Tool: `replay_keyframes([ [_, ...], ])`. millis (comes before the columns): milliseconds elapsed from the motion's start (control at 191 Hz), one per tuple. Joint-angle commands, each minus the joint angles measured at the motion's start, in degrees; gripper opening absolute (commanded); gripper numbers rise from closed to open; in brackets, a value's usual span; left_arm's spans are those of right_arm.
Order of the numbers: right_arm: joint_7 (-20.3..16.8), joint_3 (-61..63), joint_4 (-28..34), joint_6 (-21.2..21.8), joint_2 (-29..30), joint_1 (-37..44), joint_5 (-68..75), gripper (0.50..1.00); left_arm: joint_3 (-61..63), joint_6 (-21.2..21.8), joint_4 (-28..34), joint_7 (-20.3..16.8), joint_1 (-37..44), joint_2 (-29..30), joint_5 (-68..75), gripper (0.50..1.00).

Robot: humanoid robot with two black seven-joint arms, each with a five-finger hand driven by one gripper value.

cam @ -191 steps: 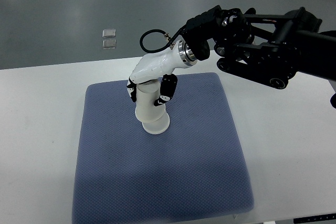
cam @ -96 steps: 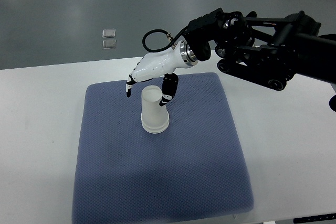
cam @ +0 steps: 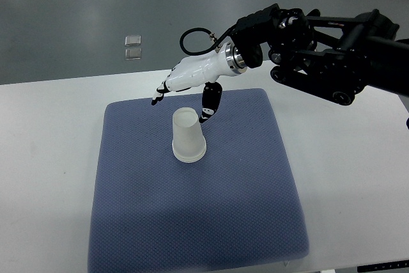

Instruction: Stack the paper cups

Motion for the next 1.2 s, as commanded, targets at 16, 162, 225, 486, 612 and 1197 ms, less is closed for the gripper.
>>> replay_keyframes([
  [16,0.0,4.2,-2.3,0.0,-1.8,0.0,0.3,0.913,0.0,0.0,0.0,0.0,0.0,0.0,-0.1,1.0],
  [162,0.1,9.9,-8.9,-0.1,-2.4,-1.0,5.5,0.913,0.0,0.1,0.0,0.0,0.0,0.0,0.0,1.0],
  [225,0.0,11.6,-12.6,-0.3,-2.3,-2.5,9.8,0.913,0.0,0.0,0.0,0.0,0.0,0.0,0.0,1.0],
  [486,0.0,12.0,-21.4,-7.3,-1.4,-5.3,25.5,0.911,0.0,0.0,0.0,0.0,0.0,0.0,-0.1,1.0],
  [612,-0.1,11.8,-24.1,-9.9,-1.3,-6.5,41.4,0.911,0.0,0.0,0.0,0.0,0.0,0.0,0.0,1.0],
  [1197,-0.2,12.0,-28.9,-17.1,2.0,-21.9,93.8,0.911,0.0,0.0,0.0,0.0,0.0,0.0,-0.1,1.0],
])
